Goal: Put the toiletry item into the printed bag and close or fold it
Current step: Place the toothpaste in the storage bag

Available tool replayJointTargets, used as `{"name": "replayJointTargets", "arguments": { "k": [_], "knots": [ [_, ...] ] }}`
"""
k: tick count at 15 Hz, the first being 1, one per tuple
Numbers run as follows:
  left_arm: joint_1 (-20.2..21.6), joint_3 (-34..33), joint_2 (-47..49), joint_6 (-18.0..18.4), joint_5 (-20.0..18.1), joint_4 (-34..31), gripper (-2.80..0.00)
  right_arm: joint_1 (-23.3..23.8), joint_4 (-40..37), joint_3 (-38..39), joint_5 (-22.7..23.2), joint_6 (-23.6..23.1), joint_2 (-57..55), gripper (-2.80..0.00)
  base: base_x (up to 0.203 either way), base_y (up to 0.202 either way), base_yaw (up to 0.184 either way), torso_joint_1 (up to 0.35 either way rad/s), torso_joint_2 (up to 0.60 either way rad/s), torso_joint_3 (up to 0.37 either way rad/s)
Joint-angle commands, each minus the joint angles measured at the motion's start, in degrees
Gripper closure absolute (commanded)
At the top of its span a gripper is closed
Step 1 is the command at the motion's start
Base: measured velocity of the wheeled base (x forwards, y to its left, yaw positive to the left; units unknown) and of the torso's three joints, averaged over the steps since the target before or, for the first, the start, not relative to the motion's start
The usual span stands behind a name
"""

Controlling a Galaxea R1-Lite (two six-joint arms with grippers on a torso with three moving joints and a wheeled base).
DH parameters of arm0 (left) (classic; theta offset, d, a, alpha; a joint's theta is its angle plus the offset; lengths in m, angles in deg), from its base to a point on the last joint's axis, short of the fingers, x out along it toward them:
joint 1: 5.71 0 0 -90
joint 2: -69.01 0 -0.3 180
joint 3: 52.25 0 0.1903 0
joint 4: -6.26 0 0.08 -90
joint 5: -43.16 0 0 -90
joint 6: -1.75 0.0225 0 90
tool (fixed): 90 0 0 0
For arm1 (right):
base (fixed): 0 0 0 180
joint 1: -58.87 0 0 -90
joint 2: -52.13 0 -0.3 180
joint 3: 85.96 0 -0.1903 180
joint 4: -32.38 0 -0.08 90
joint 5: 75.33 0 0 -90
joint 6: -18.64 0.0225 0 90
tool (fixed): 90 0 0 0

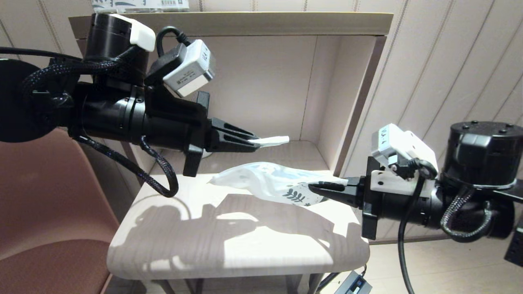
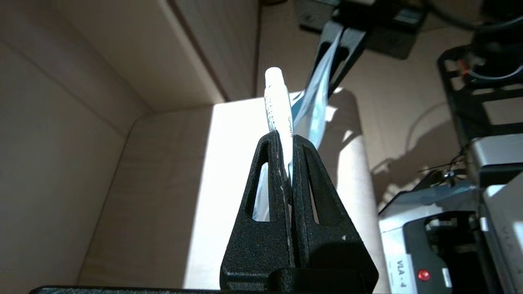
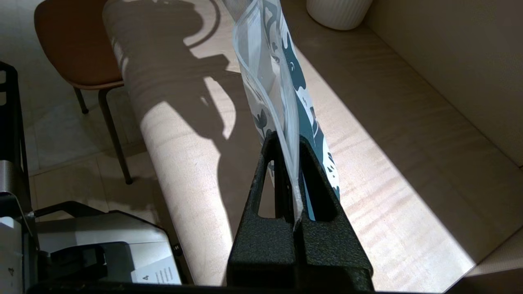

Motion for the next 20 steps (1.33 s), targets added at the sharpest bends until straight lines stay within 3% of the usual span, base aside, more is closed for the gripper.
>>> {"name": "replayJointTargets", "arguments": {
  "k": [1, 6, 20],
  "knots": [
    [-0.65, -0.13, -0.06, 0.37, -1.54, -0.1, 0.0, -0.01, 0.23, -0.23, 0.17, -0.1, -0.48, 0.0, 0.0, 0.0, 0.0, 0.0, 0.0, 0.0],
    [-3.79, -1.34, 2.63, 2.71, -2.52, -2.29, 0.0, -0.01, -0.1, -0.91, 0.26, -0.1, -0.82, 0.0, 0.0, 0.0, 0.0, 0.0, 0.0, 0.0],
    [-3.51, 0.0, 6.29, 2.79, -1.96, -2.47, 0.0, -0.54, 0.16, -0.74, 0.35, -0.1, -1.08, 0.0, 0.0, 0.0, 0.0, 0.0, 0.0, 0.0]
  ]
}}
